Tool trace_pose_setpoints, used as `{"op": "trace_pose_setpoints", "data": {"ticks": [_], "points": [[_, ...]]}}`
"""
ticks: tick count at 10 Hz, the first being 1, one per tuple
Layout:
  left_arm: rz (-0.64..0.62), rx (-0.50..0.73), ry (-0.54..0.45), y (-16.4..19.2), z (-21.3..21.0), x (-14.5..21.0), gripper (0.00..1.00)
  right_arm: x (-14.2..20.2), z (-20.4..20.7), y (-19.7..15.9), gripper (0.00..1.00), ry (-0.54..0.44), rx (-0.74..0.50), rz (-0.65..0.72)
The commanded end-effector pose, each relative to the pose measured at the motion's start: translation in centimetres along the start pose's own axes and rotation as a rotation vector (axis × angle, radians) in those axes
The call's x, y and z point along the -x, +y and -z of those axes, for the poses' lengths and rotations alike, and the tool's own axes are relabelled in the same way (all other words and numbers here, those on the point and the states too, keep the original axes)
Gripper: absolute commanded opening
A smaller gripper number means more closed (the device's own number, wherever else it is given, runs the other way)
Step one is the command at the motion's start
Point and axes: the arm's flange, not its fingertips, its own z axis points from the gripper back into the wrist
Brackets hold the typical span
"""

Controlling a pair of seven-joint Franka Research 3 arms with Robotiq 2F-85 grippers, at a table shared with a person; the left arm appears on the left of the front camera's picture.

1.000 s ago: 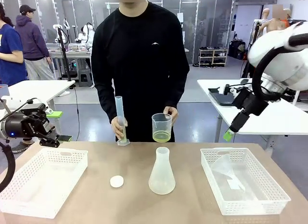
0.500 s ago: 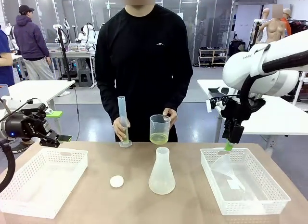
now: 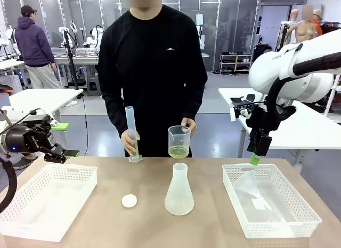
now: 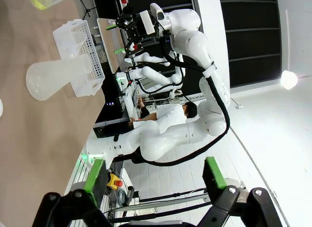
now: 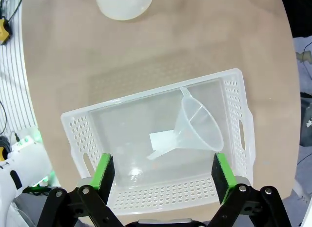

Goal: Prepare the solutions needed for the experiment.
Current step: Pick up the Plastic Funnel and insert it into the Big flask.

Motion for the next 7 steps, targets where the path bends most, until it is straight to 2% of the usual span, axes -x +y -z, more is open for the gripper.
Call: {"op": "trace_pose_setpoints", "data": {"ticks": [1,2,3,5,6,7], "points": [[-0.004,0.002,0.002,-0.2,0.0,-0.1,1.0,0.0,0.0,0.0,1.0,0.0,0.001,0.0],[-0.004,0.002,0.002,-0.2,0.0,-0.1,1.0,-0.7,0.4,-0.8,1.0,0.142,0.072,-0.018],[-0.004,0.002,0.002,-0.2,0.0,-0.1,1.0,-1.0,0.9,-1.8,1.0,0.197,0.131,-0.14],[-0.004,0.002,0.002,-0.2,0.0,-0.1,1.0,-1.2,2.3,-3.3,1.0,0.225,0.106,-0.213],[-0.004,0.002,0.002,-0.2,0.0,-0.1,1.0,-1.2,2.7,-4.1,1.0,0.209,0.095,-0.27],[-0.004,0.002,0.002,-0.2,0.0,-0.1,1.0,-1.4,3.1,-4.7,1.0,0.198,0.033,-0.265]]}}
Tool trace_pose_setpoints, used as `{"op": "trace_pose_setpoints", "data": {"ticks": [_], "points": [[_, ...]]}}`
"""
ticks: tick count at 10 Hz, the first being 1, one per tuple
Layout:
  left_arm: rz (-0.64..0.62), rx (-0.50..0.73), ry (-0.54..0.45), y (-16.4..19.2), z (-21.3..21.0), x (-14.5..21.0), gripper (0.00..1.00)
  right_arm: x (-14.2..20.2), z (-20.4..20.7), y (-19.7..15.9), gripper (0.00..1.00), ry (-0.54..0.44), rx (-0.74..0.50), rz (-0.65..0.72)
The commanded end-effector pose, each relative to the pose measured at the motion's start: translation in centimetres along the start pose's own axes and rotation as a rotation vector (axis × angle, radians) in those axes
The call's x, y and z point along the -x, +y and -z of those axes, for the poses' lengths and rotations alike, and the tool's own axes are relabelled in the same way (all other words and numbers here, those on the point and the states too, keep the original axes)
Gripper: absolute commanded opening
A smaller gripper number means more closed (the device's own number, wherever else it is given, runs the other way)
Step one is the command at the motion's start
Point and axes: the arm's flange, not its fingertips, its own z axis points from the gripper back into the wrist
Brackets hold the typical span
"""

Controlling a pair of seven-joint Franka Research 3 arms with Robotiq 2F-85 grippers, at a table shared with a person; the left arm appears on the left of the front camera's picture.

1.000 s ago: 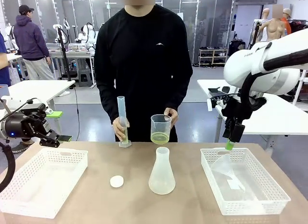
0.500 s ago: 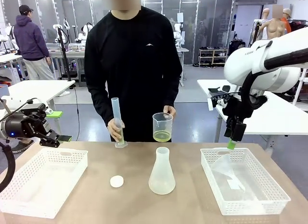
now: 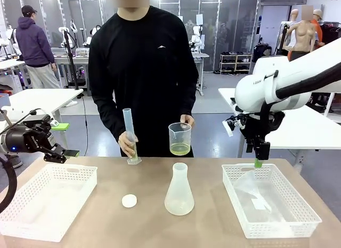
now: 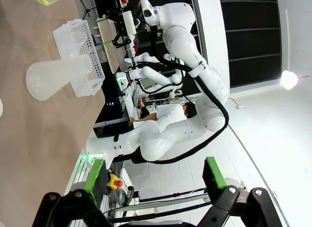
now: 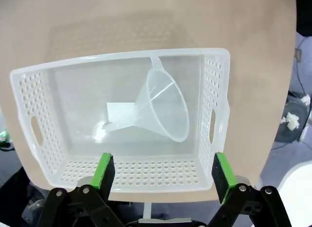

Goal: Prepare the solutions needed for the experiment.
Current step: Pick up the Plastic Funnel and insert it into the Big flask.

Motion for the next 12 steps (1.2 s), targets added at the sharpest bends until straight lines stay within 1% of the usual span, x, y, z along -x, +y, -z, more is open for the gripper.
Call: {"op": "trace_pose_setpoints", "data": {"ticks": [1,2,4,5,12], "points": [[-0.004,0.002,0.002,-0.2,0.0,-0.1,1.0,0.1,0.2,-1.6,1.0,-0.031,-0.078,-0.025],[-0.004,0.002,0.002,-0.2,0.0,-0.1,1.0,-0.1,0.4,-1.9,1.0,-0.043,-0.114,-0.028],[-0.004,0.002,0.002,-0.2,0.0,-0.1,1.0,-0.5,1.2,-2.2,1.0,-0.036,-0.175,-0.02],[-0.004,0.002,0.002,-0.2,0.0,-0.1,1.0,-0.6,1.7,-2.5,1.0,-0.047,-0.192,-0.041],[-0.004,0.002,0.002,-0.2,0.0,-0.1,1.0,-0.9,6.1,-4.7,1.0,-0.027,-0.365,-0.106]]}}
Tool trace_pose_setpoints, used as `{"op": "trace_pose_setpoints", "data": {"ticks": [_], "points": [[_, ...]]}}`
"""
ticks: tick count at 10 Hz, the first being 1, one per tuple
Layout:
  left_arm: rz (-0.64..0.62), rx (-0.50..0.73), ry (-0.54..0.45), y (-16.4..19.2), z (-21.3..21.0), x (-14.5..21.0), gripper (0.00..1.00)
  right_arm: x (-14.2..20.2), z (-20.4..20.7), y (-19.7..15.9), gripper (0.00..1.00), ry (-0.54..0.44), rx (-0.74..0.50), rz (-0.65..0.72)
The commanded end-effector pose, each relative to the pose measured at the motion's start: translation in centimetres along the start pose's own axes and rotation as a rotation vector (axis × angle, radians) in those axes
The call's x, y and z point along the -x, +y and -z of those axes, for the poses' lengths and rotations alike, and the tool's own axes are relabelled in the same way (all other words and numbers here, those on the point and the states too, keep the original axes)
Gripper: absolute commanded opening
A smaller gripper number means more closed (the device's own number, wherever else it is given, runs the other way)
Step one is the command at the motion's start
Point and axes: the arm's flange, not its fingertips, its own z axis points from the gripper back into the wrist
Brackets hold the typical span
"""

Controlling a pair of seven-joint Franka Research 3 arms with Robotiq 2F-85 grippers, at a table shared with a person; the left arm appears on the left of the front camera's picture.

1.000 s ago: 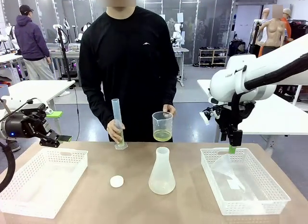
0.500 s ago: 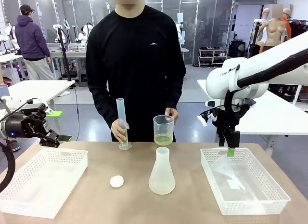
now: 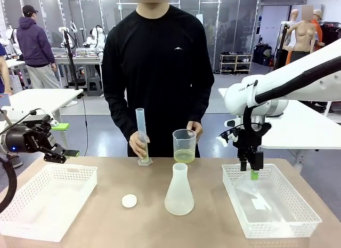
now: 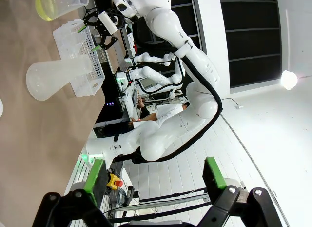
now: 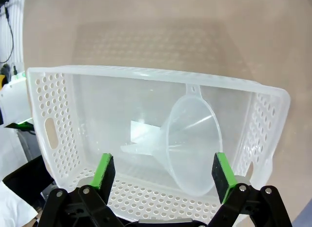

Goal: Prepare the solutions needed for the experiment.
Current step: Pick up the Plastic Funnel and insert it into the Big flask.

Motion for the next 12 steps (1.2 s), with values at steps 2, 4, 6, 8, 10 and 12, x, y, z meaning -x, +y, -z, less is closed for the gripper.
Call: {"op": "trace_pose_setpoints", "data": {"ticks": [2,4,6,8,10,12], "points": [[-0.004,0.002,0.003,-0.2,0.0,-0.1,1.0,0.1,-0.6,-1.2,1.0,0.021,-0.107,-0.055],[-0.004,0.002,0.003,-0.2,0.0,-0.1,1.0,0.0,-0.1,-1.7,1.0,0.051,-0.172,-0.042],[-0.004,0.002,0.003,-0.2,0.0,-0.1,1.0,0.1,0.5,-2.6,1.0,0.06,-0.196,-0.038],[-0.004,0.002,0.003,-0.2,0.0,-0.1,1.0,0.4,1.2,-4.2,1.0,0.062,-0.211,-0.05],[-0.004,0.002,0.003,-0.2,0.0,-0.1,1.0,0.6,1.5,-4.6,0.81,0.062,-0.244,-0.031],[-0.004,0.002,0.003,-0.2,0.0,-0.1,1.0,0.6,1.4,-4.8,0.61,0.065,-0.252,-0.023]]}}
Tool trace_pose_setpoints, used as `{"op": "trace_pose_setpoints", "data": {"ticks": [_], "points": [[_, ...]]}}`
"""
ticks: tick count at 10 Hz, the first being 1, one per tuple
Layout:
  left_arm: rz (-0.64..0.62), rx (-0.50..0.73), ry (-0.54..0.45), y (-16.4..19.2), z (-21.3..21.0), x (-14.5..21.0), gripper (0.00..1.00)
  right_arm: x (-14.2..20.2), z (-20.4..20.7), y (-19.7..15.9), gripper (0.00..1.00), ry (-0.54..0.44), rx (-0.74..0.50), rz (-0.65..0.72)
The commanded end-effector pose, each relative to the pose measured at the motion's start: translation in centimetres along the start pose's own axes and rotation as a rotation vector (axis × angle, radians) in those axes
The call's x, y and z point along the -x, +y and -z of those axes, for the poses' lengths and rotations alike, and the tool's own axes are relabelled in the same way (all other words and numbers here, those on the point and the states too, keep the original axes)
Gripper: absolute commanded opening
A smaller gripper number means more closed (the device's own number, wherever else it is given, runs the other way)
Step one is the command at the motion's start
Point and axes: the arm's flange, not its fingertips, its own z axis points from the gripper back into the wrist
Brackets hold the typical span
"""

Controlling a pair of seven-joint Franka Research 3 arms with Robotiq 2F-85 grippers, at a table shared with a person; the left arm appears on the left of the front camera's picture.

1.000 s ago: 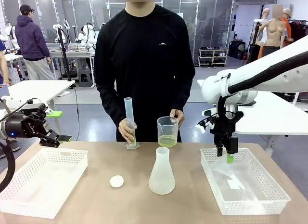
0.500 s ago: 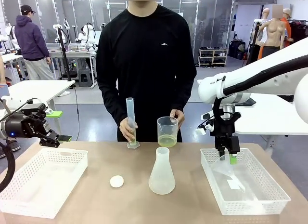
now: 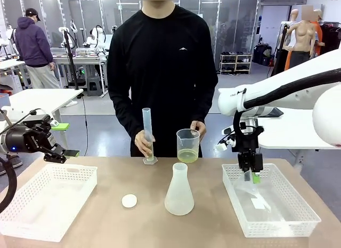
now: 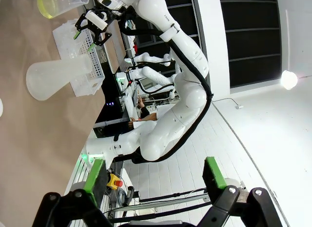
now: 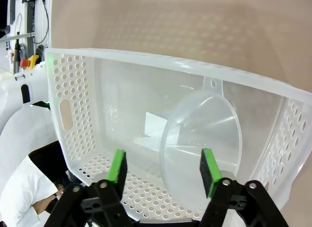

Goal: Prepare the solutions needed for the experiment.
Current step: Pick up the Plastic Funnel and insert it into the Big flask.

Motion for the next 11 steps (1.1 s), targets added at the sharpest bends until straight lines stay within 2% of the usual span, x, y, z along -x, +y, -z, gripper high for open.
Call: {"op": "trace_pose_setpoints", "data": {"ticks": [1,2,3,4,5,6,11], "points": [[-0.004,0.002,0.003,-0.2,0.0,-0.1,1.0,-0.1,-1.0,-0.5,0.56,0.023,-0.001,-0.015],[-0.004,0.002,0.003,-0.2,0.0,-0.1,1.0,-0.2,-1.1,-0.5,0.41,0.027,-0.001,-0.022],[-0.004,0.002,0.003,-0.2,0.0,-0.1,1.0,-0.2,-1.1,-0.5,0.36,0.03,-0.002,-0.027],[-0.004,0.002,0.003,-0.2,0.0,-0.1,1.0,-0.3,-1.1,-0.5,0.21,0.03,-0.002,-0.033],[-0.004,0.002,0.003,-0.2,0.0,-0.1,1.0,-0.2,-0.9,-0.6,0.16,0.028,-0.007,-0.035],[-0.004,0.002,0.003,-0.2,0.0,-0.1,1.0,-0.3,-0.9,-0.7,0.02,0.027,-0.011,-0.03],[-0.004,0.002,0.003,-0.2,0.0,-0.1,1.0,-0.6,-0.9,0.7,0.0,0.035,0.006,-0.005]]}}
